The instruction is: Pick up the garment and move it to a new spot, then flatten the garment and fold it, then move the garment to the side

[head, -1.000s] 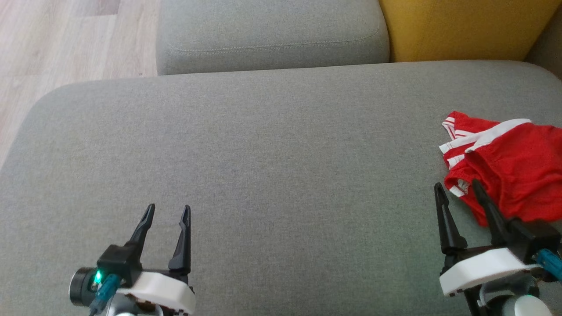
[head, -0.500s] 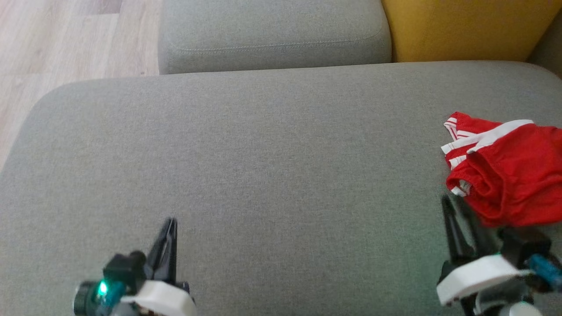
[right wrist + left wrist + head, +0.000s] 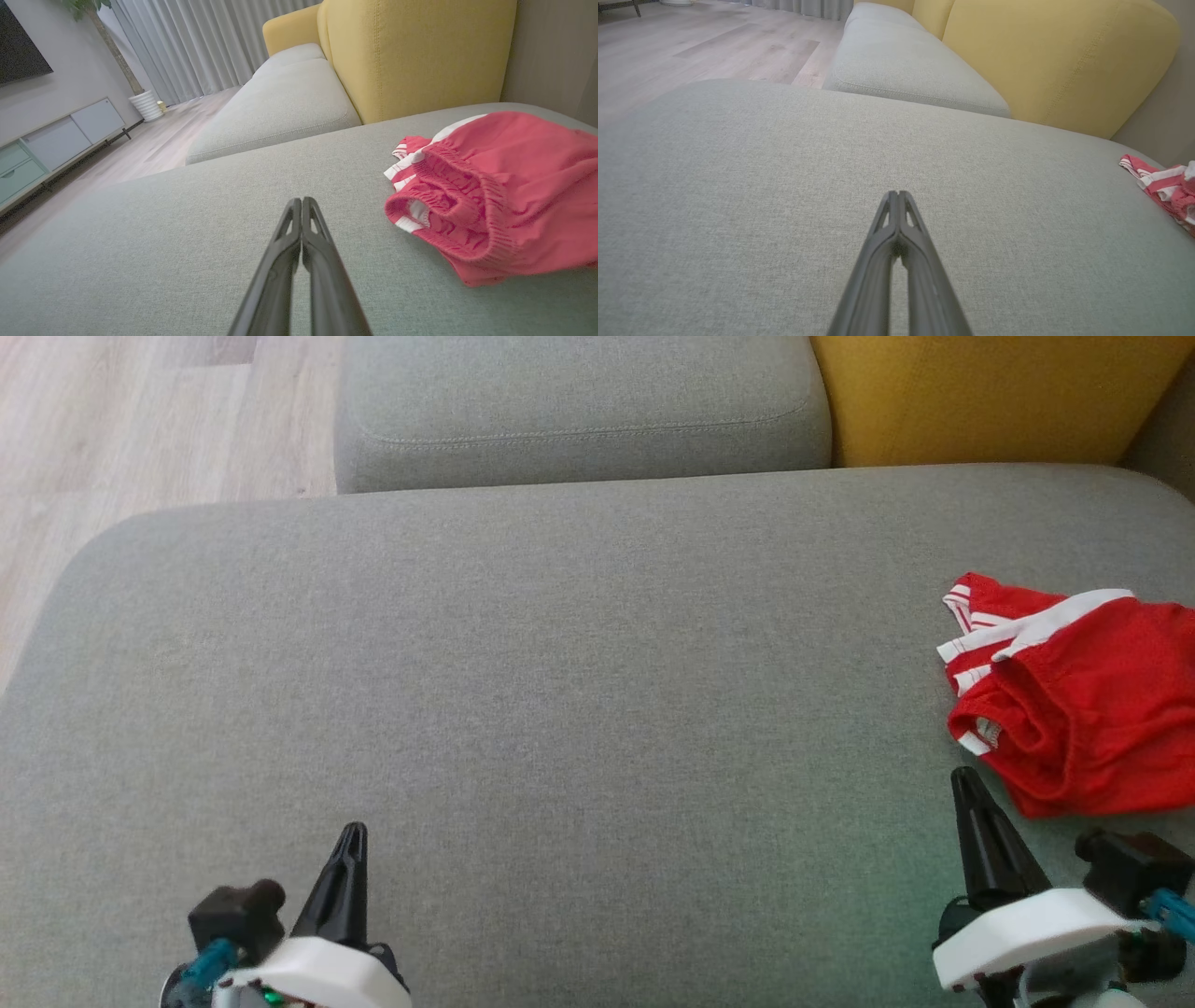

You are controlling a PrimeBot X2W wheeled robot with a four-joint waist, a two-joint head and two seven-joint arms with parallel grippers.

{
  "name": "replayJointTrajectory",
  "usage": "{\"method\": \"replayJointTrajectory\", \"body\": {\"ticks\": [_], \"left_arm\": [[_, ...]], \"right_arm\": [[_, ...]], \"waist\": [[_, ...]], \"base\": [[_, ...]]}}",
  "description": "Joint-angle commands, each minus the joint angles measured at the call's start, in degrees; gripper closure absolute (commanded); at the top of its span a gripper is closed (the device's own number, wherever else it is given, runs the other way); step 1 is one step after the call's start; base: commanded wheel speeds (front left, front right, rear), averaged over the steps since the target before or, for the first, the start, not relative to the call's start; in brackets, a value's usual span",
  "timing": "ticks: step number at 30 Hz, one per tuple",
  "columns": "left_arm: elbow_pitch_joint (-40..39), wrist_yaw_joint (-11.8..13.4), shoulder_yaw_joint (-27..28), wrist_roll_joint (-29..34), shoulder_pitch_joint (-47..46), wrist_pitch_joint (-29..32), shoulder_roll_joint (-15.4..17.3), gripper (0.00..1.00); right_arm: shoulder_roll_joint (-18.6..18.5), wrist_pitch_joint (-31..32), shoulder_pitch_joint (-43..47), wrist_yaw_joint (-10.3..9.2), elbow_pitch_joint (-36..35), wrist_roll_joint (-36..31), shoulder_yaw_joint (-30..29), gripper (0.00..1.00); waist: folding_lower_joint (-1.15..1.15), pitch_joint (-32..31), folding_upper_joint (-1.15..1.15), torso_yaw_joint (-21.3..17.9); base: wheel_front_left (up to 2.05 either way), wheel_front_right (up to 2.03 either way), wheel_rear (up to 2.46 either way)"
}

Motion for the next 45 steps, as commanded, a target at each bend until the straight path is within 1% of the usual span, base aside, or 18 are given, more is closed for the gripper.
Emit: {"method": "replayJointTrajectory", "body": {"ticks": [1,45], "left_arm": [[-1.5,-0.5,1.5,-1.8,-3.0,0.3,0.3,1.00],[1.2,-5.2,8.3,-29.9,-6.7,5.9,-1.3,1.00]], "right_arm": [[-0.7,-0.3,-2.8,0.09,-1.4,2.1,0.1,1.00],[-1.6,0.0,-7.3,0.23,4.5,32.2,-1.0,1.00]], "waist": [[0.00,0.0,0.00,0.0],[0.00,0.3,0.00,-0.4]], "base": [[0.00,0.00,0.00],[0.00,0.00,0.00]]}}
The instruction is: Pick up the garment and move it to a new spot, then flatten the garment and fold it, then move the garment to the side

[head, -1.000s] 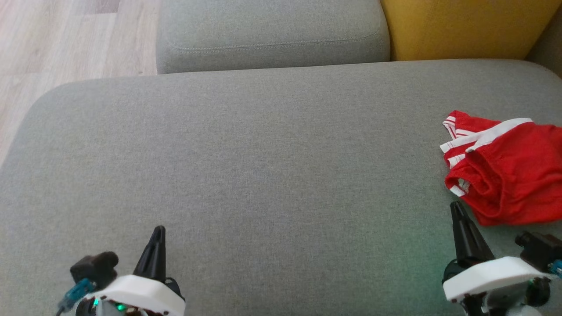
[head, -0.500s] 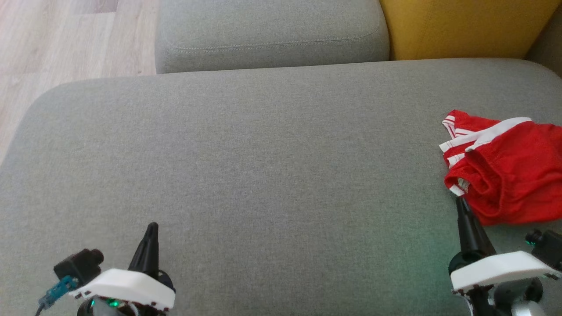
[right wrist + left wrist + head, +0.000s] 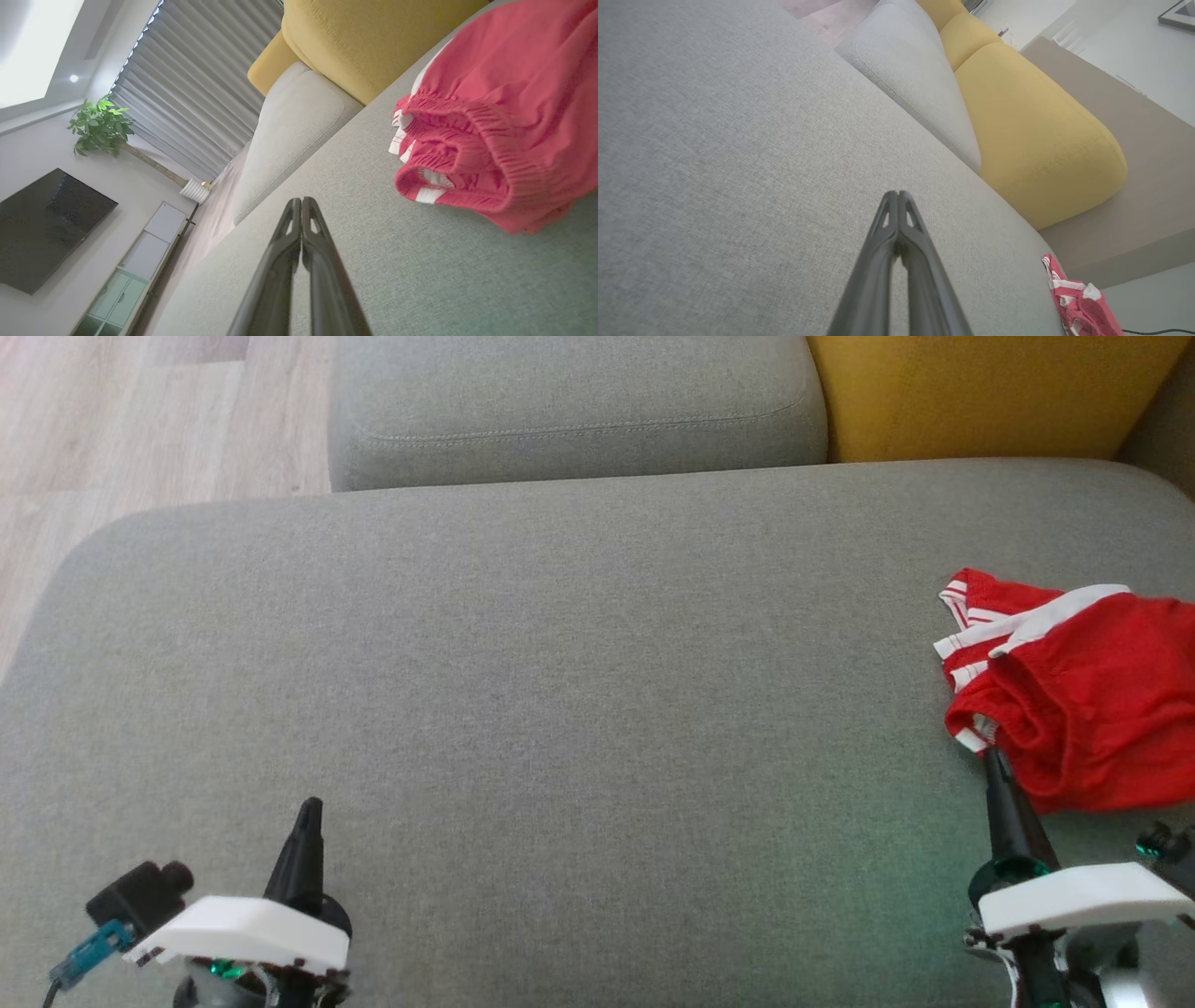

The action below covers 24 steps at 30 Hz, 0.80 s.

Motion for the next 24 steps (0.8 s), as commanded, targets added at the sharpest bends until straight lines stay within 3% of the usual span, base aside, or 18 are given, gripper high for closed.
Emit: {"method": "replayJointTrajectory", "body": {"ticks": [1,24], "left_arm": [[-1.4,-0.5,1.8,-1.9,-3.3,0.5,0.3,1.00],[0.1,-3.1,6.0,-17.2,-5.4,4.0,-0.9,1.00]], "right_arm": [[-1.1,0.1,-3.1,0.23,-1.5,2.2,0.1,1.00],[-1.2,0.6,-5.6,0.31,1.9,18.6,-1.0,1.00]], "waist": [[0.00,0.0,0.00,0.0],[0.00,0.2,0.00,-0.2]], "base": [[0.00,0.00,0.00],[0.00,0.00,0.00]]}}
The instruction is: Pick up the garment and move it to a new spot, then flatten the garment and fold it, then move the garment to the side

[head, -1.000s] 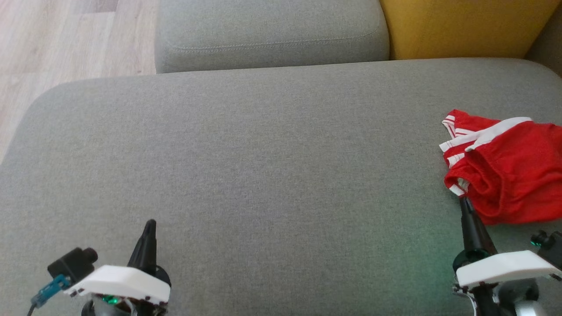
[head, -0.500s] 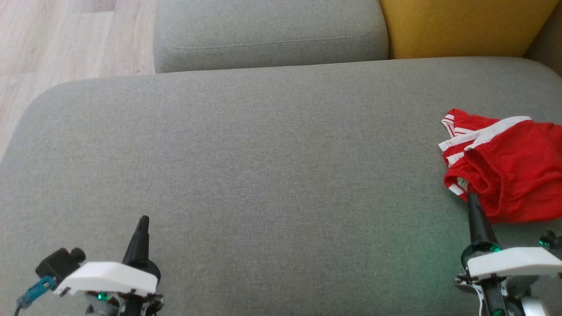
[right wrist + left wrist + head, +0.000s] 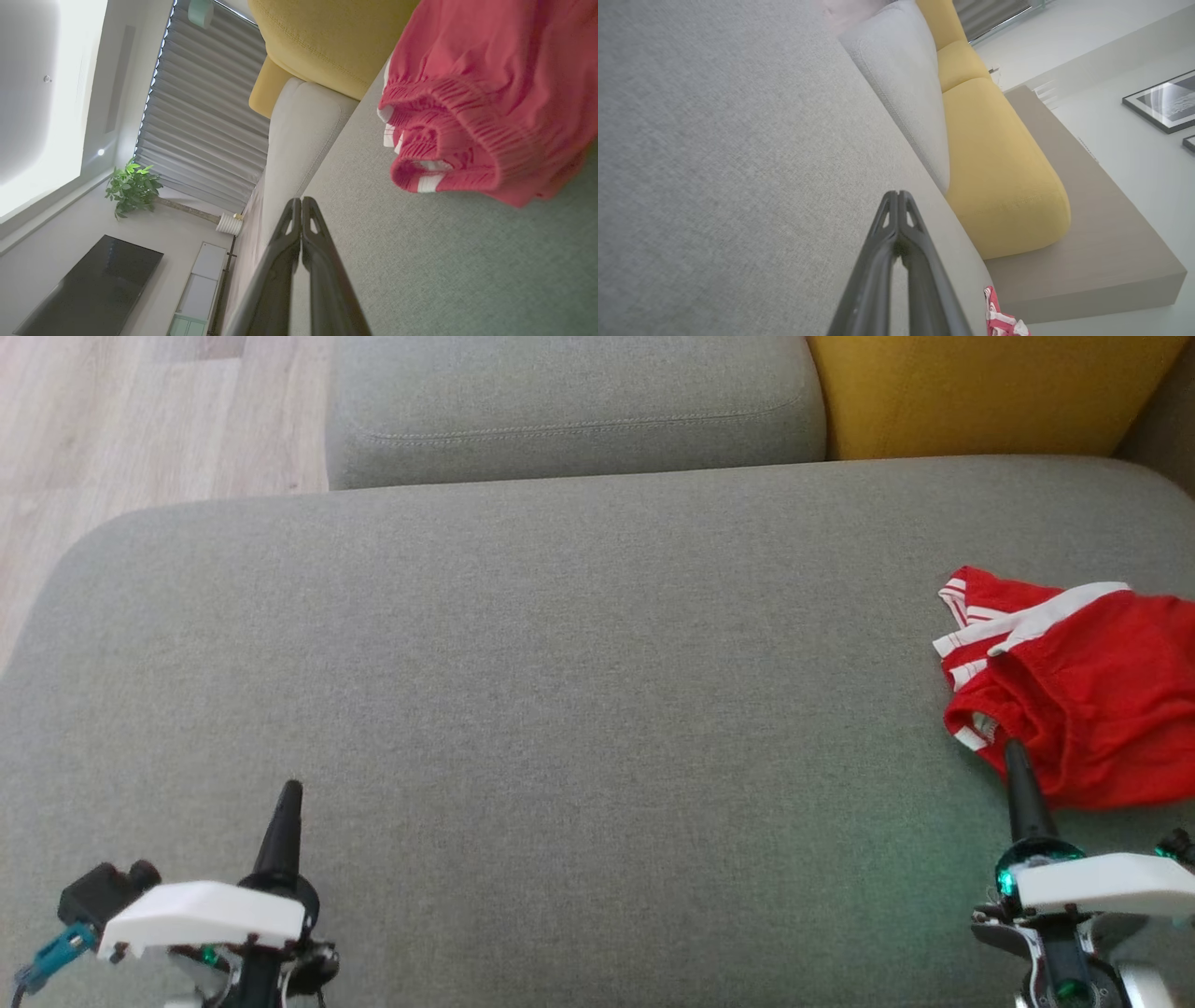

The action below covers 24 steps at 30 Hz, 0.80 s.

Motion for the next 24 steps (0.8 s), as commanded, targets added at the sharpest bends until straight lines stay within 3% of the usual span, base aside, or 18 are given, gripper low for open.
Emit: {"method": "replayJointTrajectory", "body": {"ticks": [1,24], "left_arm": [[-1.6,-0.6,2.2,-2.0,-3.4,0.6,0.1,1.00],[-0.3,-3.0,6.2,-15.9,-5.3,3.9,-1.1,1.00]], "right_arm": [[-1.2,0.2,-3.1,0.31,-1.3,2.4,0.4,1.00],[-1.2,0.8,-5.4,0.38,1.7,17.3,-0.8,1.00]], "waist": [[0.00,0.0,0.00,0.0],[0.00,0.2,0.00,-0.2]], "base": [[0.00,0.00,0.00],[0.00,0.00,0.00]]}}
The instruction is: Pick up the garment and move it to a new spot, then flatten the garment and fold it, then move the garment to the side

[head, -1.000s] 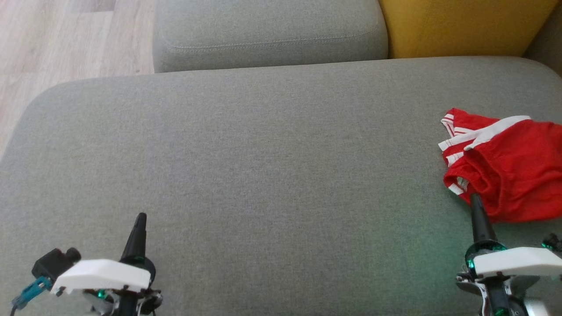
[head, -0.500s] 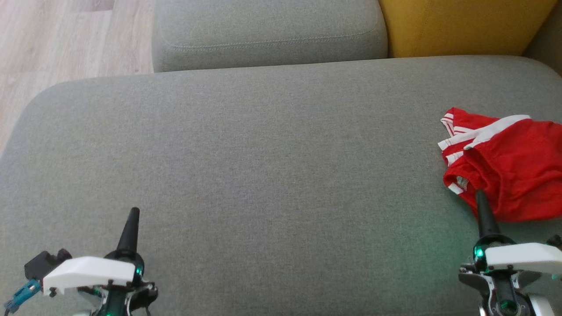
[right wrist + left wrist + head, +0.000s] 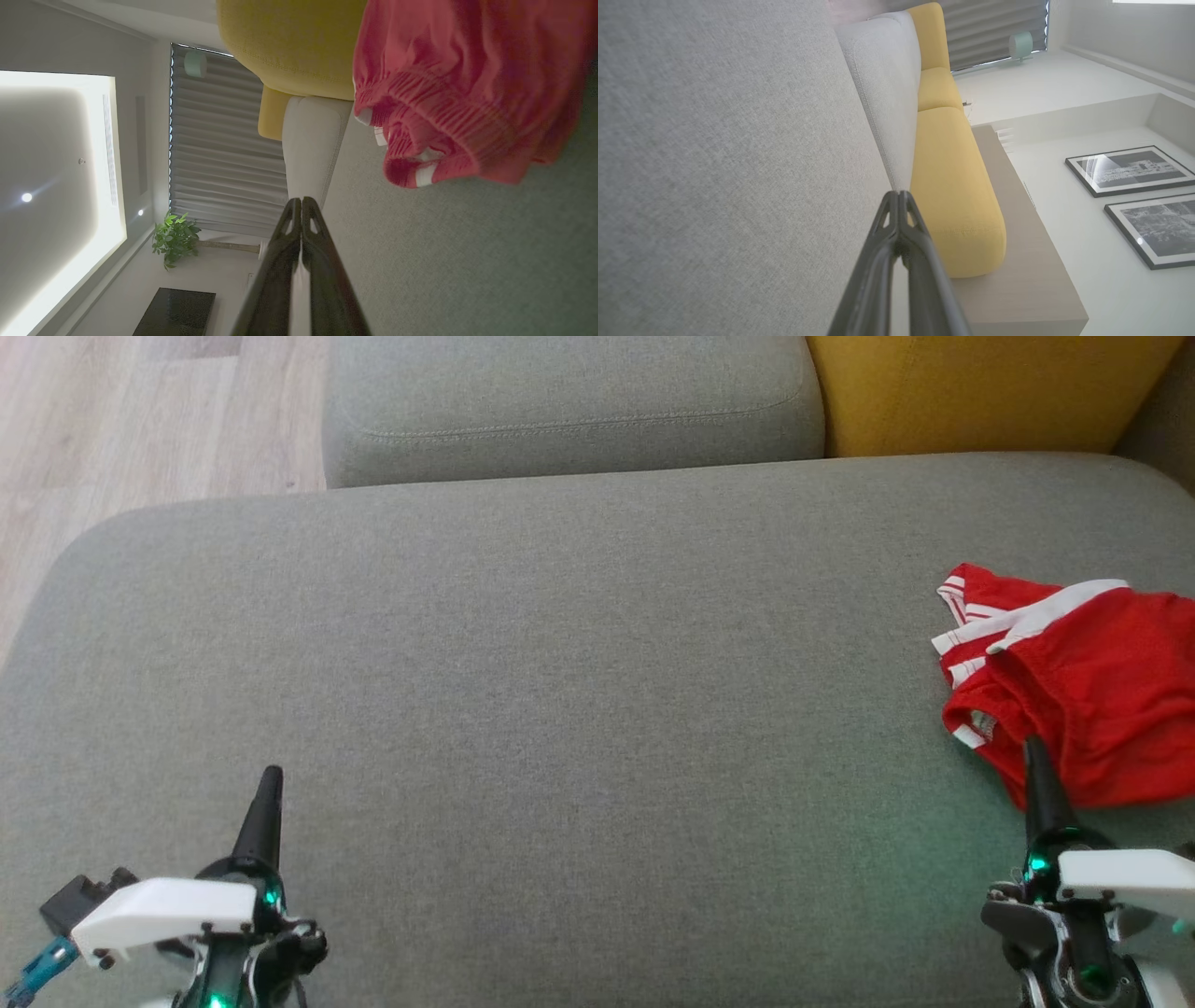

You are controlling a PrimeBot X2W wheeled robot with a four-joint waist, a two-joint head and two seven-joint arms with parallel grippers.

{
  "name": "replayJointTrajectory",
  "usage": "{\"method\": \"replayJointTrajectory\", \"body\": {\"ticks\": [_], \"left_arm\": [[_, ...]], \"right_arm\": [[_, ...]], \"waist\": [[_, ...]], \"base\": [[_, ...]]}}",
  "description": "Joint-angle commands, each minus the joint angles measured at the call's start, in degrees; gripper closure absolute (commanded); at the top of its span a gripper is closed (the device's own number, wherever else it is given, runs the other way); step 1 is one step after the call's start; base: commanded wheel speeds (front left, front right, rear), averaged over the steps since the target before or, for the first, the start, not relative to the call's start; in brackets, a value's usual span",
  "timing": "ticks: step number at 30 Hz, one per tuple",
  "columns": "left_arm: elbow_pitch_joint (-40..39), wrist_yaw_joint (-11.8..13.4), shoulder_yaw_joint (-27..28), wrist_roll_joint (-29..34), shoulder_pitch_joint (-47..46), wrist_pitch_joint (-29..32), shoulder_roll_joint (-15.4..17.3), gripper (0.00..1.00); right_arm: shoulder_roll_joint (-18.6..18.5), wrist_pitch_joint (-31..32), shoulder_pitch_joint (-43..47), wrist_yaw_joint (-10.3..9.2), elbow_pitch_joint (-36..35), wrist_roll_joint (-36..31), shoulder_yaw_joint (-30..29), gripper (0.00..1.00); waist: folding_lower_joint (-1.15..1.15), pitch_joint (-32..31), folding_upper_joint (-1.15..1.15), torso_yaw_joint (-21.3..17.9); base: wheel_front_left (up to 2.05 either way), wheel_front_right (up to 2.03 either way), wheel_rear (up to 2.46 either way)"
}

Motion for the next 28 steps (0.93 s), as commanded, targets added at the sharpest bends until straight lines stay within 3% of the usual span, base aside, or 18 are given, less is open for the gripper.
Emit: {"method": "replayJointTrajectory", "body": {"ticks": [1,18,28], "left_arm": [[-1.6,-0.5,2.4,-1.5,-3.8,0.5,0.3,1.00],[-0.5,-2.4,5.6,-12.2,-5.3,3.1,-0.7,1.00],[-0.5,-2.4,5.8,-12.1,-5.3,3.3,-0.8,1.00]], "right_arm": [[-1.2,0.6,-3.3,0.39,-1.4,1.7,0.7,1.00],[-1.1,1.2,-5.1,0.44,1.0,13.1,-0.3,1.00],[-1.0,1.4,-5.1,0.44,1.0,12.9,-0.5,1.00]], "waist": [[0.00,0.0,0.00,0.0],[0.00,0.1,0.00,-0.2],[0.00,0.1,0.00,-0.2]], "base": [[0.00,0.00,0.00],[0.00,0.00,0.00],[0.00,0.00,0.00]]}}
